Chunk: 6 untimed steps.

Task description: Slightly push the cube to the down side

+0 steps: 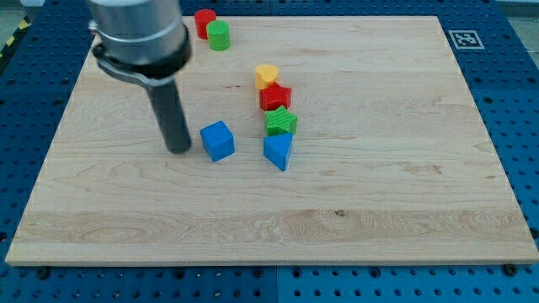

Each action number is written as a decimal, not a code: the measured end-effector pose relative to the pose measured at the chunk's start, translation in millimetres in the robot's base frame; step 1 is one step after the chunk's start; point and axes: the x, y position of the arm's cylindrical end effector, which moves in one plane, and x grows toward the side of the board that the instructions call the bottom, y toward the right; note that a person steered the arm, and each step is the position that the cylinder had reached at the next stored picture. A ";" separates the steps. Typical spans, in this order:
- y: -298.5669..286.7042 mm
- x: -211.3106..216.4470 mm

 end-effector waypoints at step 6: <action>72.3 9.6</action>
